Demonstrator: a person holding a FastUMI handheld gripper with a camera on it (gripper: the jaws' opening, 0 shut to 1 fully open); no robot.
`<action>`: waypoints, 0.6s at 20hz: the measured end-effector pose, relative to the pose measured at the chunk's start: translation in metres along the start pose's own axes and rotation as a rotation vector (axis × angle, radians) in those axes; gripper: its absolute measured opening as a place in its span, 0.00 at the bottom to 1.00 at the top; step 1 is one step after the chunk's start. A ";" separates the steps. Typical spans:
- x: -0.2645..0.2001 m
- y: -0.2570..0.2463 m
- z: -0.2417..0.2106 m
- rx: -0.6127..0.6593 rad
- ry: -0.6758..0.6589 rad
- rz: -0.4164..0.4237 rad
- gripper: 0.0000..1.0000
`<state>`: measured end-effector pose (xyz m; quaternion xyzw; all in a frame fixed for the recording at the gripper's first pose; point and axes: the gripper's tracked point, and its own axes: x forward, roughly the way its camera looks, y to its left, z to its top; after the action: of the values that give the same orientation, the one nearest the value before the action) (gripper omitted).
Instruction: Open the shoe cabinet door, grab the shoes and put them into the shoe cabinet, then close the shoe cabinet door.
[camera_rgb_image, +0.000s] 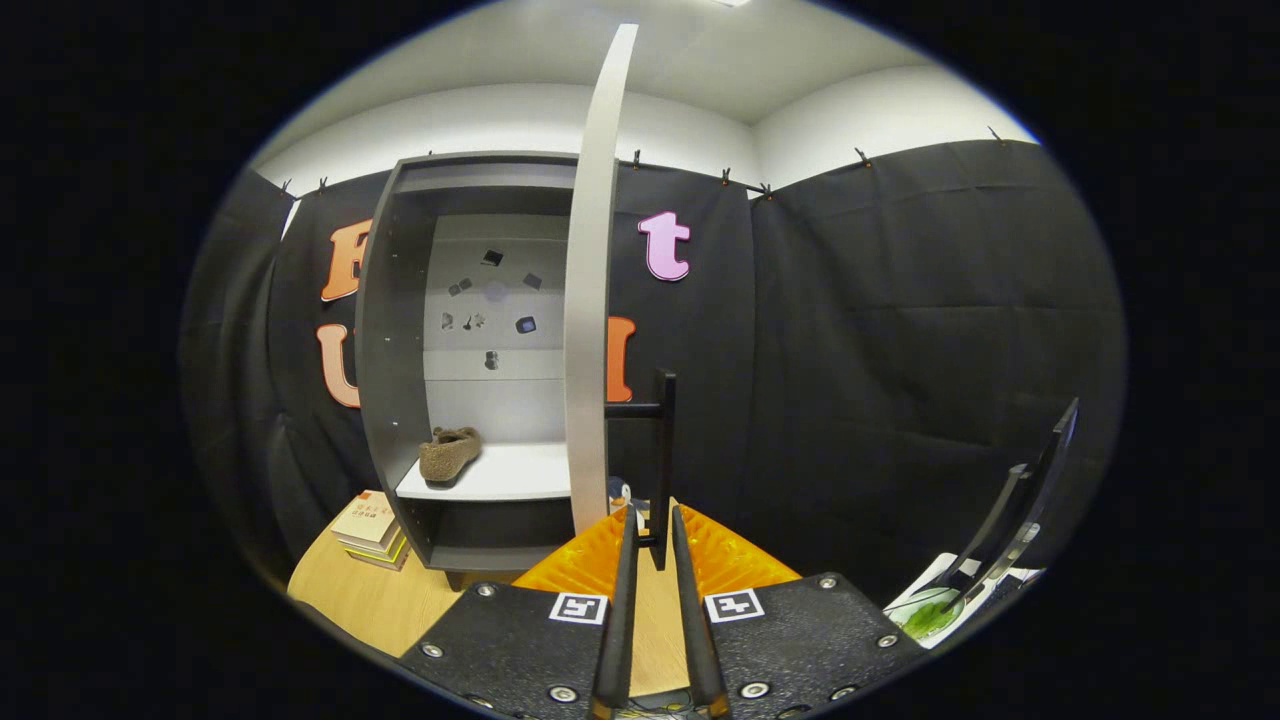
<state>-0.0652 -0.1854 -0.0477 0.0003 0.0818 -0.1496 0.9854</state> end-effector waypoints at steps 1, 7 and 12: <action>-0.002 -0.001 0.000 -0.001 -0.001 -0.005 0.22; -0.016 0.011 0.002 -0.009 -0.003 0.017 0.22; -0.018 0.035 -0.011 -0.023 0.035 0.070 0.22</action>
<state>-0.0740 -0.1460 -0.0565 -0.0057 0.1008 -0.1140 0.9883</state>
